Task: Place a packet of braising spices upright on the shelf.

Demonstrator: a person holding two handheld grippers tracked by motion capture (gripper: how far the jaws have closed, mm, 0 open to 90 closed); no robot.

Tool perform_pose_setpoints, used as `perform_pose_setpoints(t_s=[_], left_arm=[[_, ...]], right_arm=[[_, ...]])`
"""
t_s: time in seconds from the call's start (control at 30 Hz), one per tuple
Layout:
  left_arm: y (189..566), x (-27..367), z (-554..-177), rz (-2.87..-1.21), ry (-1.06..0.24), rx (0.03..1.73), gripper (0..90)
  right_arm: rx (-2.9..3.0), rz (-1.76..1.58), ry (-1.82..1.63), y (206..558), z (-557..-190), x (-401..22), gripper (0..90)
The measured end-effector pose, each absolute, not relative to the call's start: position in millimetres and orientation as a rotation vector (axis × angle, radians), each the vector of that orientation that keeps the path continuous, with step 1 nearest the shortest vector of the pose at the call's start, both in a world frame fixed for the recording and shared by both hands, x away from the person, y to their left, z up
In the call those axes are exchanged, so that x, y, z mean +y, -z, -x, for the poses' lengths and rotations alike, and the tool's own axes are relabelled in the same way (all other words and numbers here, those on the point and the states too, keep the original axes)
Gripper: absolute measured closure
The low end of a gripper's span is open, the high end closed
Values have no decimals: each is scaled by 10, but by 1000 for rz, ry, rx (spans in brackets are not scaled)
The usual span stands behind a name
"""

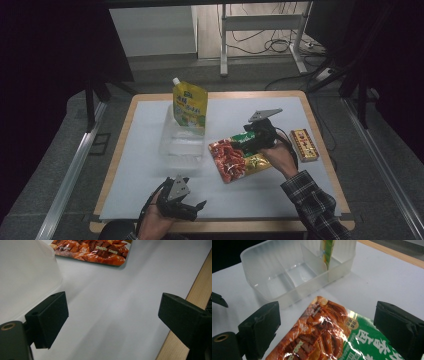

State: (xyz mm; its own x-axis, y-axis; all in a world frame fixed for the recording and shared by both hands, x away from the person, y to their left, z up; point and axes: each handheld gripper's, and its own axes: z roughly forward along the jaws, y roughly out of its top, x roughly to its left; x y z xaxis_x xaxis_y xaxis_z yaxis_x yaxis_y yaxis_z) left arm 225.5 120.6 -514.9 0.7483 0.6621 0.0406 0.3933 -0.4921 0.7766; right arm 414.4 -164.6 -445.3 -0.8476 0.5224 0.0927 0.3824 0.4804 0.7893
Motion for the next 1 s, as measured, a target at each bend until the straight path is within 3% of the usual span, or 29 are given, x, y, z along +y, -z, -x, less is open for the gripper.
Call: perform_pose_setpoints(t_s=[1.0], left_arm=[[5195, 1216, -2249, -2151, -536, 741, 41]], right_arm=[[2496, -903, -1133, 4815, -4020, -2180, 59]])
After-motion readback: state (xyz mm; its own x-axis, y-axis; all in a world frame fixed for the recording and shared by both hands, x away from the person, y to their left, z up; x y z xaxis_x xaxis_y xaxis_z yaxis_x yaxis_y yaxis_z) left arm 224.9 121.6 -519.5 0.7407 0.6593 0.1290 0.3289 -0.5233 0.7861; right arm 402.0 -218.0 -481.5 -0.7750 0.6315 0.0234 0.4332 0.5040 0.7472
